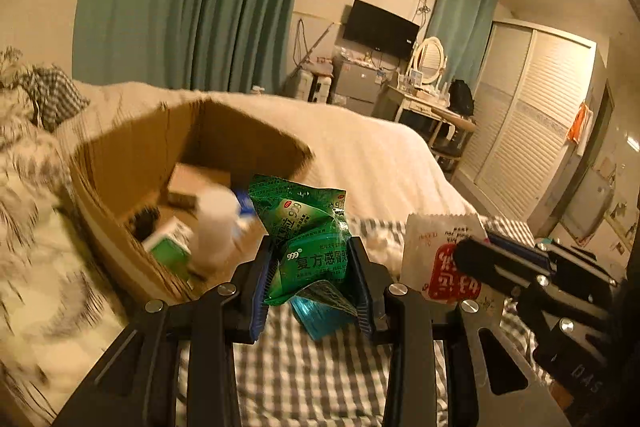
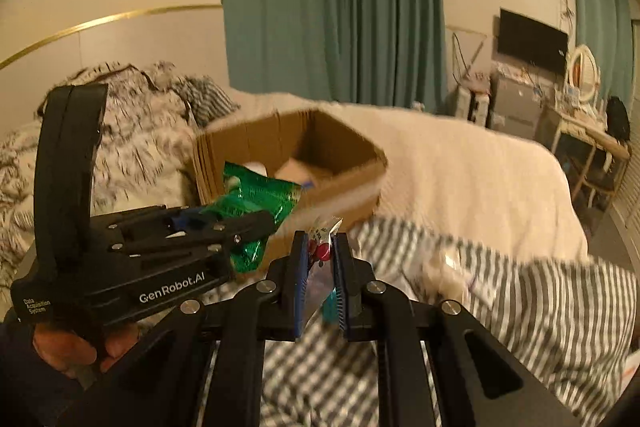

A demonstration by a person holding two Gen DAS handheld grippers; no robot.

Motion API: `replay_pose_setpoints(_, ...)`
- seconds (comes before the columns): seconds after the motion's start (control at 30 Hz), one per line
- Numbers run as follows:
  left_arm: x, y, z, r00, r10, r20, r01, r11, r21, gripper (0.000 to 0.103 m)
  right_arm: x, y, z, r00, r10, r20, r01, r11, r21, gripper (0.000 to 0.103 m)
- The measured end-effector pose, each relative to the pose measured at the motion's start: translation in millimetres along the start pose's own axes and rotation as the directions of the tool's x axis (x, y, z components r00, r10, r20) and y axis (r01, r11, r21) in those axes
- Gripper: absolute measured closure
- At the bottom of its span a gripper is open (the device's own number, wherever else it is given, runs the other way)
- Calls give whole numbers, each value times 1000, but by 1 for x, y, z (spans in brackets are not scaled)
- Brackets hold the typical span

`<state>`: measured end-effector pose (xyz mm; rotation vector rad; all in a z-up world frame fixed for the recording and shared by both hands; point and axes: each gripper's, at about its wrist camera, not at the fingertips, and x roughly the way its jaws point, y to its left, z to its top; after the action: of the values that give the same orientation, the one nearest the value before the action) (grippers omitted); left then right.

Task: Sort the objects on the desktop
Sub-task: 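Carry the green packet and red-printed sachet toward the cardboard box, then open both grippers to drop the packet and sachet into the box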

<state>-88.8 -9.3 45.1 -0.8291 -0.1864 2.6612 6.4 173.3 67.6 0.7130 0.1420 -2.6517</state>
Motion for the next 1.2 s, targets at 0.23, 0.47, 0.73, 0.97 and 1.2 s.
replay_pose_setpoints(0.23, 26, 31, 24, 998, 52, -23, -51, 997, 49, 67, 43, 2, 42, 998, 60, 28, -60, 998, 0, 91)
replay_pose_setpoints(0.47, 65, 75, 37, 994, 108, -9, -107, 993, 48, 67, 124, -4, 54, 994, 103, -21, -102, 994, 50, 91)
replay_pose_setpoints(0.73, 101, 126, 56, 966, 248, -77, -249, 968, -11, 58, 196, -7, 77, 993, 111, -39, -106, 988, 115, 65)
replay_pose_setpoints(0.97, 64, 119, 50, 973, 228, 33, -227, 973, -48, 0, 159, -11, 76, 998, 61, 16, -62, 989, 132, 40)
replay_pose_setpoints(1.2, 18, 73, 29, 958, 275, 77, -279, 960, 39, 0, 80, -41, 45, 999, -41, -29, 44, 991, 128, 40)
